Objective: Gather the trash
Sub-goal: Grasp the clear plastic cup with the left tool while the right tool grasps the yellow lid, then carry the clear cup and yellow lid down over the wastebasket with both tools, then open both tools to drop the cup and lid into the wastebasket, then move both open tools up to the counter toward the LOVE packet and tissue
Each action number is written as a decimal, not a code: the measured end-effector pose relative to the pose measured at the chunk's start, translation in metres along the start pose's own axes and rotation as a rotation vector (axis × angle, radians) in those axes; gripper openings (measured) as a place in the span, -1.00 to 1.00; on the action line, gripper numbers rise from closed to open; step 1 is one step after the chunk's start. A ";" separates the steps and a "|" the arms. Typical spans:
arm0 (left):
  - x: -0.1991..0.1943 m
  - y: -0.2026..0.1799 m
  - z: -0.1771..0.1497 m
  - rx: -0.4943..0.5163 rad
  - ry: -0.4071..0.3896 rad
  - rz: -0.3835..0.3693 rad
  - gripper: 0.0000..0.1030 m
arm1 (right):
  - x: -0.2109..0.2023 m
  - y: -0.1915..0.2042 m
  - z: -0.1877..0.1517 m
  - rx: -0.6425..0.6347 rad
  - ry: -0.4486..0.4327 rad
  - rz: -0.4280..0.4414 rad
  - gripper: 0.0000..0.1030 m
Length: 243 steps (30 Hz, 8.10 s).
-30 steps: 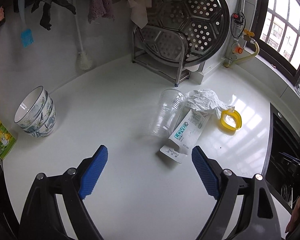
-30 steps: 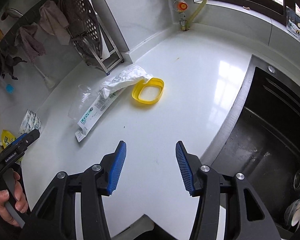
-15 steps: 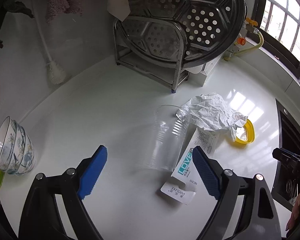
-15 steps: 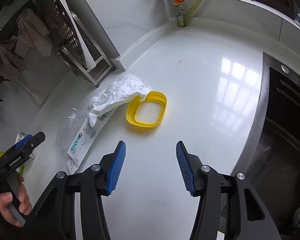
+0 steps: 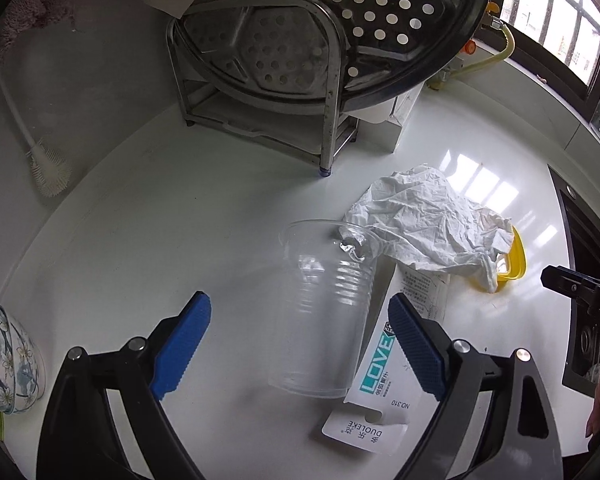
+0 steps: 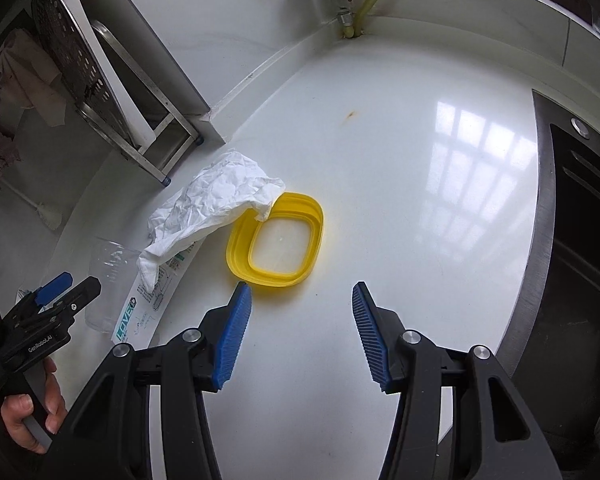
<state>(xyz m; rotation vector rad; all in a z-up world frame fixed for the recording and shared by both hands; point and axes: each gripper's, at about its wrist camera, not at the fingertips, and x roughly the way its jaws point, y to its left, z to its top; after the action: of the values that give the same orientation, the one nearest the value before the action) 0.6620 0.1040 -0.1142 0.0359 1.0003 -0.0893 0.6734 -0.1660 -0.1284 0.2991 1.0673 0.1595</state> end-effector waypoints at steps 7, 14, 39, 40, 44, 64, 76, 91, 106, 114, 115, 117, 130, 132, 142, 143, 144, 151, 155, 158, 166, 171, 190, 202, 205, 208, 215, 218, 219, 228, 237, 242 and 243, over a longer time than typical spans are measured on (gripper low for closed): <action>0.017 0.001 -0.001 0.022 0.025 0.013 0.72 | 0.012 -0.004 0.006 0.009 0.016 -0.011 -0.02; 0.028 0.006 0.001 -0.002 0.019 0.015 0.65 | 0.019 0.000 0.012 0.006 0.023 -0.011 -0.02; 0.006 0.007 -0.003 -0.055 -0.002 -0.003 0.04 | 0.042 -0.001 0.027 0.029 0.034 -0.058 -0.02; 0.003 0.008 -0.003 -0.057 -0.003 -0.004 0.04 | 0.043 0.001 0.028 0.018 0.033 -0.063 -0.13; -0.007 0.006 -0.005 -0.052 -0.006 -0.005 0.04 | 0.046 0.005 0.027 -0.010 0.049 -0.067 -0.85; -0.067 -0.017 -0.030 -0.027 -0.053 -0.026 0.04 | -0.035 -0.024 -0.015 0.063 -0.020 -0.006 -0.95; -0.107 -0.070 -0.070 0.012 -0.060 -0.099 0.04 | -0.116 -0.046 -0.068 0.051 -0.091 0.005 -0.95; -0.186 -0.171 -0.185 -0.123 -0.096 -0.052 0.04 | -0.203 -0.121 -0.167 -0.077 -0.108 0.121 -0.95; -0.215 -0.288 -0.321 -0.114 -0.007 -0.029 0.04 | -0.228 -0.206 -0.311 -0.086 0.034 0.181 -0.95; -0.169 -0.298 -0.368 -0.047 0.012 -0.076 0.04 | -0.176 -0.217 -0.388 -0.040 0.105 0.110 -0.95; -0.160 -0.298 -0.375 -0.033 0.010 -0.082 0.04 | -0.164 -0.217 -0.398 -0.039 0.120 0.097 -0.95; -0.137 -0.298 -0.391 -0.009 0.020 -0.095 0.04 | -0.140 -0.217 -0.418 -0.036 0.139 0.073 -0.95; 0.061 -0.267 -0.497 0.028 0.205 -0.147 0.04 | 0.077 -0.234 -0.496 -0.007 0.252 0.008 -0.95; 0.086 -0.264 -0.509 0.031 0.218 -0.148 0.04 | 0.108 -0.239 -0.503 0.005 0.269 0.000 -0.95; 0.144 -0.243 -0.536 -0.022 0.229 -0.115 0.14 | 0.180 -0.248 -0.523 0.017 0.294 -0.019 -0.95; 0.145 -0.242 -0.536 -0.021 0.227 -0.109 0.19 | 0.182 -0.246 -0.522 0.016 0.299 -0.020 -0.94; 0.146 -0.240 -0.536 -0.020 0.227 -0.100 0.25 | 0.185 -0.245 -0.523 0.018 0.302 -0.023 -0.92; 0.133 -0.236 -0.534 -0.044 0.218 -0.081 0.42 | 0.174 -0.241 -0.521 0.033 0.304 -0.037 -0.37; 0.123 -0.236 -0.519 -0.048 0.215 -0.051 0.42 | 0.159 -0.240 -0.523 0.043 0.326 -0.035 -0.32; 0.103 -0.227 -0.511 -0.077 0.215 -0.041 0.42 | 0.140 -0.242 -0.525 0.053 0.359 -0.020 -0.29; -0.006 -0.233 -0.474 -0.092 0.156 -0.016 0.66 | 0.025 -0.219 -0.503 -0.027 0.297 -0.038 0.23; -0.088 -0.238 -0.439 -0.106 0.113 0.011 0.83 | -0.060 -0.199 -0.476 -0.105 0.245 -0.015 0.43; -0.330 -0.264 -0.324 -0.196 -0.165 0.155 0.88 | -0.290 -0.172 -0.345 -0.261 -0.096 0.164 0.53; -0.334 -0.240 -0.295 -0.236 -0.200 0.208 0.88 | -0.306 -0.129 -0.279 -0.290 -0.171 0.207 0.53; -0.325 -0.222 -0.281 -0.233 -0.198 0.195 0.88 | -0.289 -0.106 -0.262 -0.276 -0.179 0.208 0.53; -0.313 -0.196 -0.261 -0.219 -0.204 0.173 0.88 | -0.275 -0.080 -0.245 -0.268 -0.196 0.193 0.53; -0.279 -0.122 -0.204 -0.169 -0.243 0.153 0.88 | -0.235 -0.012 -0.194 -0.232 -0.215 0.107 0.53; -0.257 -0.091 -0.178 -0.140 -0.200 0.163 0.88 | -0.221 0.008 -0.178 -0.188 -0.212 0.097 0.53; -0.251 -0.082 -0.172 -0.134 -0.201 0.150 0.88 | -0.218 0.014 -0.174 -0.181 -0.220 0.090 0.53; -0.199 -0.039 -0.131 -0.118 -0.155 0.077 0.88 | -0.177 0.037 -0.138 -0.141 -0.194 0.011 0.53; -0.151 -0.030 -0.094 -0.102 -0.101 0.017 0.88 | -0.138 0.045 -0.089 -0.089 -0.189 -0.002 0.53; -0.127 -0.026 -0.072 -0.077 -0.097 0.035 0.88 | -0.106 0.046 -0.056 -0.014 -0.146 0.009 0.53; -0.122 -0.024 -0.069 -0.077 -0.093 0.040 0.88 | -0.099 0.045 -0.048 0.010 -0.132 0.020 0.53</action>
<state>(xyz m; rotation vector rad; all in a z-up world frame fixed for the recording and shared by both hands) 0.5362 0.0919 -0.0485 -0.0183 0.9092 -0.0154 0.5846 -0.1419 -0.0532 0.3251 0.9348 0.1501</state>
